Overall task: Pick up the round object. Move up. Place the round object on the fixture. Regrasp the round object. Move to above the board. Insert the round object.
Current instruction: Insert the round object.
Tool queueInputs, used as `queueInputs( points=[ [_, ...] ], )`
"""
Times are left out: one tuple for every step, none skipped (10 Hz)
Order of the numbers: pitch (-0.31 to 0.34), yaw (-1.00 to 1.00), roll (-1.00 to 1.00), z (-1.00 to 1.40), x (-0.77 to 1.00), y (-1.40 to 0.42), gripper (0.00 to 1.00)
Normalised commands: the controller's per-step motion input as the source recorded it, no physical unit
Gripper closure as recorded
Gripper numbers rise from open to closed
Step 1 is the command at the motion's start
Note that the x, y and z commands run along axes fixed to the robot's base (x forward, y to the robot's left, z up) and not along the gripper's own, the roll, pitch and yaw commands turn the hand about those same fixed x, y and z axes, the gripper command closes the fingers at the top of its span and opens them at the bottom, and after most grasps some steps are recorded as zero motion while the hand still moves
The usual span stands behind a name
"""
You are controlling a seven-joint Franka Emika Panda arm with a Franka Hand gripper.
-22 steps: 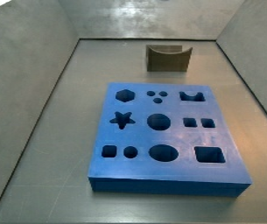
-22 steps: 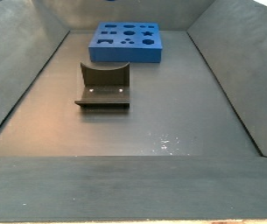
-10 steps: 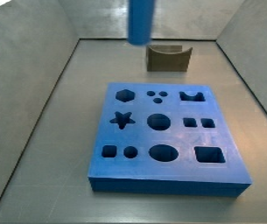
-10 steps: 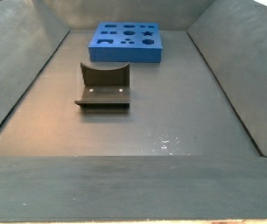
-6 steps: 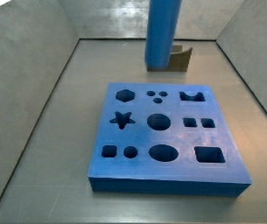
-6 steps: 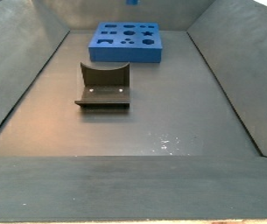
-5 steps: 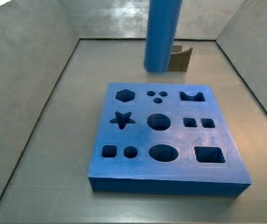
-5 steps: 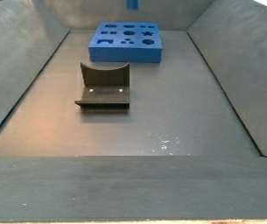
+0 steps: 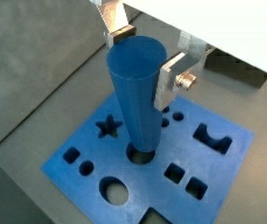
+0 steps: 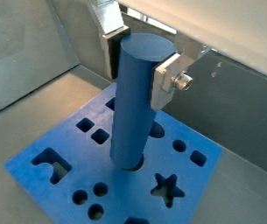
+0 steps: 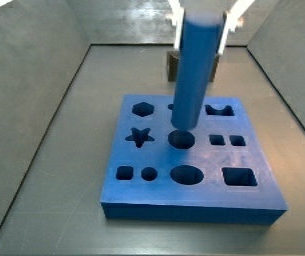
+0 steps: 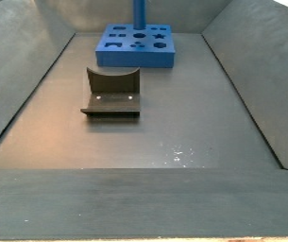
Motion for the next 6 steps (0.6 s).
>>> queueInputs(
  points=[
    [0.0,0.0,-0.12,-0.42,0.0,0.0,1.0],
    [0.0,0.0,-0.09,-0.35,0.0,0.0,1.0],
    [0.0,0.0,-0.18,-0.25,-0.02,-0.03,1.0],
    [-0.034,0.0,-0.23,-0.09,-0.02,-0.05,1.0],
    [-0.064,0.0,-0.26,-0.03,0.0,-0.09,1.0],
    [-0.076,0.0,-0.27,-0.06,0.0,-0.09,1.0]
  ],
)
